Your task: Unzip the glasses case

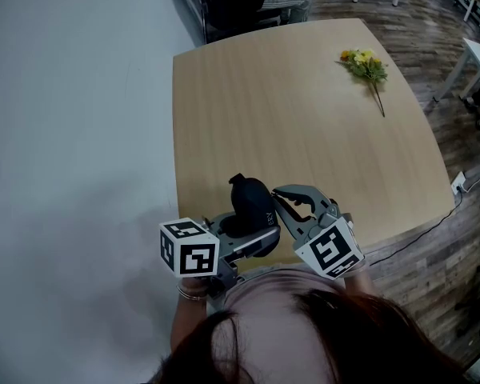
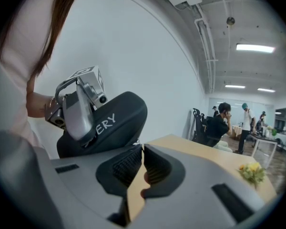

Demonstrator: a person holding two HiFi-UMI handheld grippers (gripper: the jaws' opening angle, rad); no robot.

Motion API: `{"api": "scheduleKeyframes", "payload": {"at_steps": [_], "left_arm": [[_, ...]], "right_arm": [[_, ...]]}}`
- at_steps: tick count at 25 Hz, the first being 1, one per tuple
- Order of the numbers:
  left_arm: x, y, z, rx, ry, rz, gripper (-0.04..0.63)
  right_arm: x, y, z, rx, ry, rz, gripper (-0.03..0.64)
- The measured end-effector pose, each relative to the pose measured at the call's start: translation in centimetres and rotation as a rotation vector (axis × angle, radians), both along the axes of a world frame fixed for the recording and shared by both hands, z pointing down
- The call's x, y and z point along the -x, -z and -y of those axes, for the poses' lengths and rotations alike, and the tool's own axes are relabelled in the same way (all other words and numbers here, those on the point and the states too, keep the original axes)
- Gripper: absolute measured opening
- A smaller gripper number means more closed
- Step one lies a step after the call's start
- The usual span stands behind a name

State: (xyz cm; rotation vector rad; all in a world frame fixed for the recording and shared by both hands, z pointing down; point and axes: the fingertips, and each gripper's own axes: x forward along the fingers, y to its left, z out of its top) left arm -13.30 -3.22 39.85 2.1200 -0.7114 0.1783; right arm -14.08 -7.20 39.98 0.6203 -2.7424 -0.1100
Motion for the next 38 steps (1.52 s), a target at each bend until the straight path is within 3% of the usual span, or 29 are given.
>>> {"api": "scheduleKeyframes", "payload": {"at_steps": [17,30,38], "left_arm": [[-1.1,-1.7,-1.4,0.053,-0.104,0.048,0.259],[-1.8,-2.5,-2.1,0.110,-0.167,0.010,0.259],[-1.9,-3.5,-2.6,0.151,-0.212,0.034,0.259]], "right_arm": [[-1.0,-0.5,0.1,-0.017,-0.031,-0.027,0.017],[-1.5,-0.9,0.1,-0.042,-0.034,-0.049,0.017],[-1.7,-1.6,0.1,-0.065,-0.032,-0.092,0.018]]}}
